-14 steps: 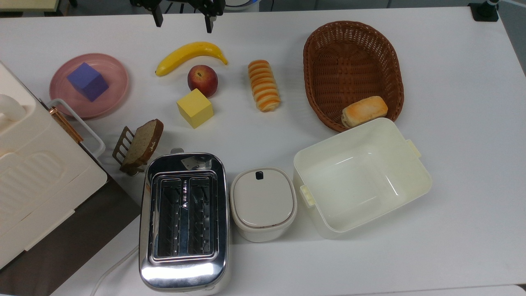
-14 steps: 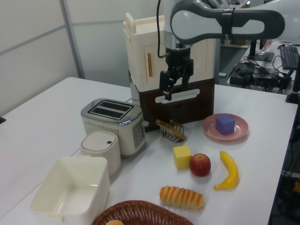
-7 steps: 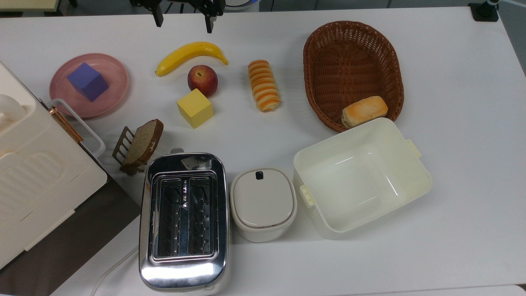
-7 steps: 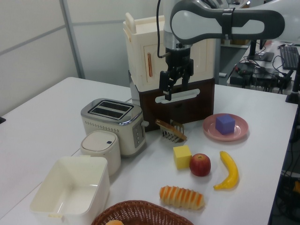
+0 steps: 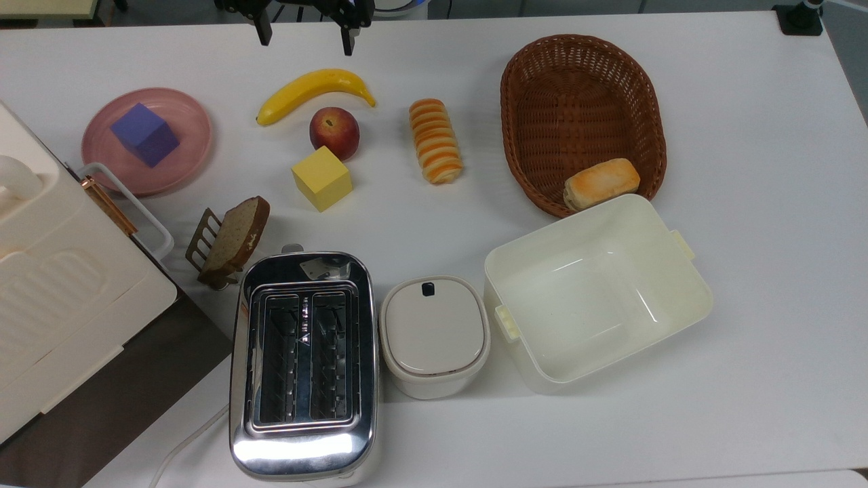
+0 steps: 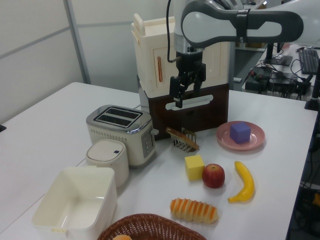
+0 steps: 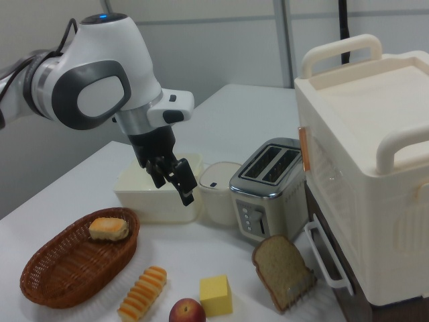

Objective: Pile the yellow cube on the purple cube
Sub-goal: 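Move the gripper down over the yellow cube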

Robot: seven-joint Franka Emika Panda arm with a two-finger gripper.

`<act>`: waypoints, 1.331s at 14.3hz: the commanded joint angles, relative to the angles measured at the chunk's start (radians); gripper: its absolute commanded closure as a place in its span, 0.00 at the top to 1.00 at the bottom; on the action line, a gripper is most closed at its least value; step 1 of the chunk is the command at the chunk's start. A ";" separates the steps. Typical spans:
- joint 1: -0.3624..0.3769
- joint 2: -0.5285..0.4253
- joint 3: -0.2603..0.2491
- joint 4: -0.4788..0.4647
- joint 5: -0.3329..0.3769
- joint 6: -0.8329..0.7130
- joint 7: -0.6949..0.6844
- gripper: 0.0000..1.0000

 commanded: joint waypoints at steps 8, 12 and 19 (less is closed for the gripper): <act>-0.053 -0.003 0.044 -0.287 -0.002 0.268 0.390 1.00; -0.087 -0.002 0.029 -0.346 -0.004 0.278 0.560 1.00; -0.070 0.049 0.025 -0.429 -0.050 0.432 0.622 1.00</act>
